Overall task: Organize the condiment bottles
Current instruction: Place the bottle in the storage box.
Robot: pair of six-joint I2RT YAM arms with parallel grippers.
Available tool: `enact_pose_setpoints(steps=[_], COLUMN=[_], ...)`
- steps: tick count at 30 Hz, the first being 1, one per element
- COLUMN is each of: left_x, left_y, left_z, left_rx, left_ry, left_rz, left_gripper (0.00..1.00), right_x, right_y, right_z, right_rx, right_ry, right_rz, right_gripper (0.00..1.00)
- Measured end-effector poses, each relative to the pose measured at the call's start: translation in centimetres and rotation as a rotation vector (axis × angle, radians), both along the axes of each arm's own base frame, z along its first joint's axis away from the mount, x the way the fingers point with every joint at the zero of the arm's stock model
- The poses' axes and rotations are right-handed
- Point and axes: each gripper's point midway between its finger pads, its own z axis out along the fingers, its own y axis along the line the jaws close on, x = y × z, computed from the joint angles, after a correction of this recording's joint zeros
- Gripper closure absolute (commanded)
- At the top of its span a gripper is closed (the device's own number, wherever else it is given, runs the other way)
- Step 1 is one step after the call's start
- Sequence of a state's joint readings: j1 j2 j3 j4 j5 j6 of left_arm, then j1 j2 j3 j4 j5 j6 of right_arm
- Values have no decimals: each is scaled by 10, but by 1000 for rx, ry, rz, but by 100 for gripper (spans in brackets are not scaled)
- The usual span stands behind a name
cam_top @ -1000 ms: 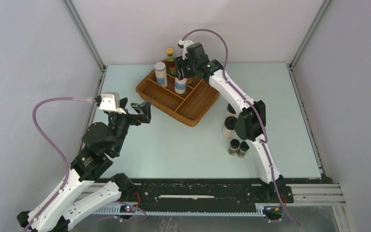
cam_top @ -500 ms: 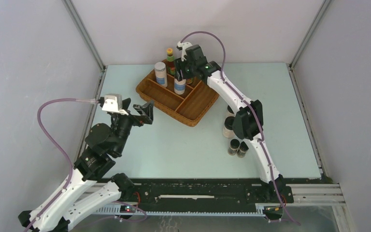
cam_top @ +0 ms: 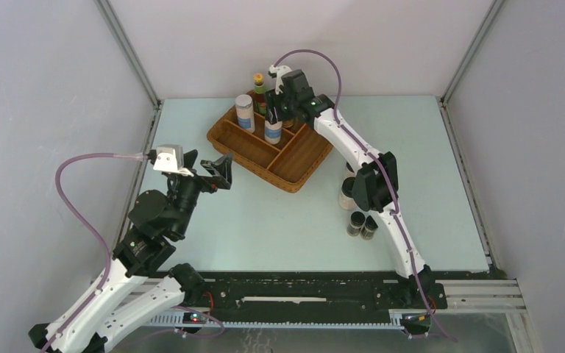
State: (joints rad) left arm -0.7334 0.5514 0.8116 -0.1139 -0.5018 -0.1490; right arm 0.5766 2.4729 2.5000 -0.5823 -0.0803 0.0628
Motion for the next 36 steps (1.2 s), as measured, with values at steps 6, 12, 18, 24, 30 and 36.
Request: enact_pose_setpoints(steps=[6,12,18,24,30,36], left_x=[-1,0,0,-1,-1,-1], left_y=[0,0,2,3,4,4], left_z=[1,-2,-3,-2,-2,-2], left_rx=[-2,2,2,-2,-2,-3], left_ry=[-4,0,0,-3,-4,-4], left_rz=[-5,-2,1,4,7,8], left_gripper=[0,0,0,0,0,0], right_x=[1,1,1,0,-1,-3], right_y=[1,1,3,5,9,11], right_z=[4,3,0,-8,-12,-13], right_rx=[0,-3,-7,-15,-18,-25], right_ry=[-15,-16,-12,-3,-1,-7], right_rz=[5,8,11,16,23,33], right_gripper=[100,100,100,100,100,87])
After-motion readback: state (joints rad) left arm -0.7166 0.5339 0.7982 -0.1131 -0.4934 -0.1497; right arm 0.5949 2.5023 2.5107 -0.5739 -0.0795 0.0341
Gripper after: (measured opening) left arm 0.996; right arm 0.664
